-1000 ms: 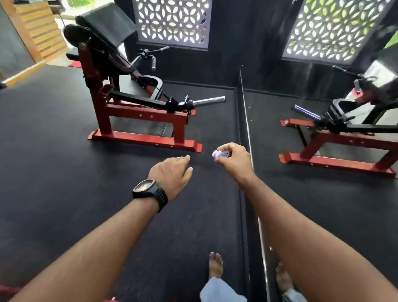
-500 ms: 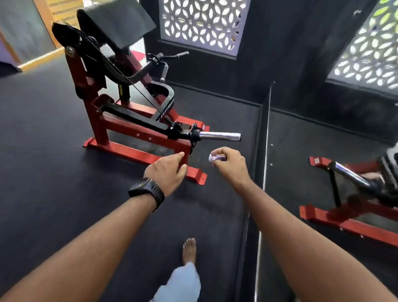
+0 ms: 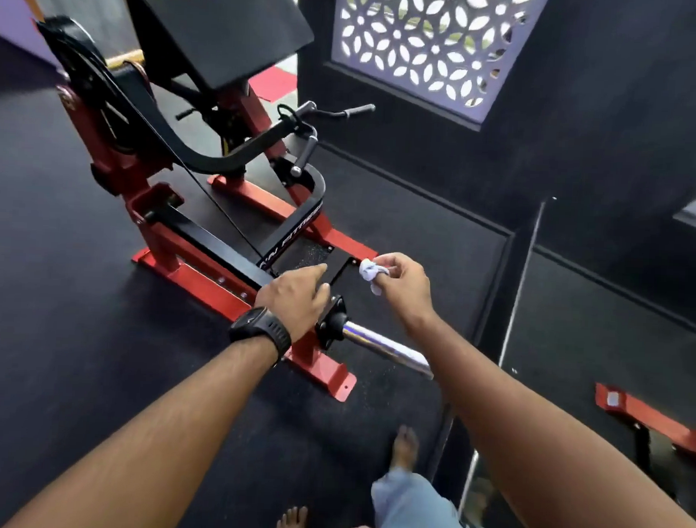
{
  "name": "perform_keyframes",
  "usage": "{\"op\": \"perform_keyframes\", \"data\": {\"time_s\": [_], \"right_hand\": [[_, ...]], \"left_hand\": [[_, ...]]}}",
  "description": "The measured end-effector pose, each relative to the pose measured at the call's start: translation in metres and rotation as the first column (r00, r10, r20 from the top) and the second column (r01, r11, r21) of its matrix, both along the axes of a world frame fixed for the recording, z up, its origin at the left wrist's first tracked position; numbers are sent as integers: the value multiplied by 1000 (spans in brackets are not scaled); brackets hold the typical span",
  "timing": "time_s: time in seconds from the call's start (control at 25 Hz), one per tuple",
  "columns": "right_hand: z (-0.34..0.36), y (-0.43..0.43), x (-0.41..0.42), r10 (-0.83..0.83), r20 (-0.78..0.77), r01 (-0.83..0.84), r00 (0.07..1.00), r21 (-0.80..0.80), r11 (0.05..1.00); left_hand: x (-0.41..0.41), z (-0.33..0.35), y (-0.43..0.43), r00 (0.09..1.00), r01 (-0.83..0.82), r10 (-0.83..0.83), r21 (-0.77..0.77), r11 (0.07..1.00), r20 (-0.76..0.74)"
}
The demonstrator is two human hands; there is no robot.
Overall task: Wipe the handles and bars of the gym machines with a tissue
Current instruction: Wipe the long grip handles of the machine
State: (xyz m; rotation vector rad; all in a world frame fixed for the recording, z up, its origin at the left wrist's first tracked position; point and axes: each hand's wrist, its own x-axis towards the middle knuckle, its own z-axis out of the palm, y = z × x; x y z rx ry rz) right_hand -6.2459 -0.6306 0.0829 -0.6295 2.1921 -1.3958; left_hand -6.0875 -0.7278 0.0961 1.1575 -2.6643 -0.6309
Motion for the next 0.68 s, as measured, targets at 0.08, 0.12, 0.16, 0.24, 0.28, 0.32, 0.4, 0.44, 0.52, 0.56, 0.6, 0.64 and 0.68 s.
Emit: {"op": "perform_keyframes", "data": {"time_s": [0.08,0.12,0.16,0.24,0.28,0.32,0.4,0.44,0.52,0.56,0.6,0.64,0.68], "right_hand": [[-12,-39,-50,118,3,-118,993,-19,993],[-19,-57,-71,164,17,-163,986,-47,986],[-25,-73,-89,197,39,-194,980,-70,978],[-38,-106,-130,292,123,-281,949,-93,955],[-44,-121,-149,338,169,-326,926,-97,941],[-47,-133,-165,386,206,-375,899,-91,923],[-49,-156,-189,445,269,-438,854,-91,894],[-50,-166,-198,468,291,-459,835,-103,883],[-48,-180,-208,503,288,-495,815,-106,862],[-47,-188,-214,526,259,-521,810,-92,849],[-50,-194,-221,546,222,-543,808,-81,836],[-54,-199,-228,563,193,-560,803,-77,825],[-58,-203,-235,577,181,-572,797,-82,816]], "left_hand": [[-41,-12,-26,996,-91,91,2,996,1],[-57,-18,-36,992,-128,128,-6,992,9],[-72,-23,-45,986,-163,164,-13,987,27],[-104,-29,-61,952,-297,295,16,955,82],[-118,-29,-66,927,-364,359,28,931,106],[-130,-29,-68,903,-417,410,37,908,128],[-153,-27,-71,863,-492,481,40,870,158],[-163,-25,-73,845,-521,508,40,853,169],[-178,-22,-76,816,-563,548,40,825,182],[-185,-23,-79,801,-586,570,44,809,184],[-193,-25,-82,792,-597,581,42,801,186],[-202,-27,-85,797,-588,572,35,808,192],[-211,-30,-89,811,-563,548,19,826,206]]}}
